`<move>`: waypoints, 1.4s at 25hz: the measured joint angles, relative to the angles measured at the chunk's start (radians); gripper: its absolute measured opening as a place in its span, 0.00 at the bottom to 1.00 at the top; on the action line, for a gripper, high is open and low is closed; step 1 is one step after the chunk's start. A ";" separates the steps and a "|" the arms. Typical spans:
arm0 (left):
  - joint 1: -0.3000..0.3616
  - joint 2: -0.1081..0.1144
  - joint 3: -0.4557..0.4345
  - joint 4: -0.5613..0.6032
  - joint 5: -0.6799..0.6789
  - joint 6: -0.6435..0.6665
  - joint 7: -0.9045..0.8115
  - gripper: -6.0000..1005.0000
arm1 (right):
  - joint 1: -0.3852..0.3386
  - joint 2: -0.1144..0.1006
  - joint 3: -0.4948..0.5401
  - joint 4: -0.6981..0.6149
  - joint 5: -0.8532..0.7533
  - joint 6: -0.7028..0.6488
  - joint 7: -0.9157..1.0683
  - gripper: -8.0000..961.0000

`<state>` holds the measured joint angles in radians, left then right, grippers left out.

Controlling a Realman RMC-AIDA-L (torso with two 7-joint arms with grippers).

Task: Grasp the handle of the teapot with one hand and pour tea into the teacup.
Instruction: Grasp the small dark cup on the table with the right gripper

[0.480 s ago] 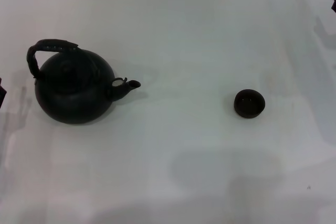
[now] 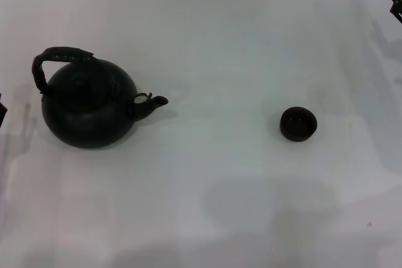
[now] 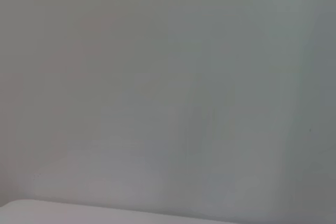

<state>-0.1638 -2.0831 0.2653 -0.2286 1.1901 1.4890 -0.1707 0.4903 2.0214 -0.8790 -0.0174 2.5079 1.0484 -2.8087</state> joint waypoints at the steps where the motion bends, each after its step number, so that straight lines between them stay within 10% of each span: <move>1: 0.000 0.000 0.000 0.000 0.000 0.000 0.000 0.81 | 0.000 0.000 0.000 0.000 0.000 -0.001 0.000 0.90; 14: 0.005 0.000 -0.005 0.000 -0.002 -0.007 -0.001 0.81 | 0.005 -0.002 -0.015 -0.015 -0.015 -0.012 0.286 0.90; 25: 0.006 0.000 -0.006 0.001 -0.010 -0.023 -0.001 0.81 | 0.010 -0.089 -0.259 -0.497 -0.543 -0.080 1.035 0.89; 35: 0.007 0.000 -0.006 0.000 -0.031 -0.029 -0.001 0.81 | 0.035 -0.169 -0.251 -0.879 -1.109 0.377 1.300 0.89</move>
<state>-0.1564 -2.0832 0.2592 -0.2286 1.1595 1.4602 -0.1719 0.5256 1.8526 -1.1301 -0.8959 1.3989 1.4249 -1.5083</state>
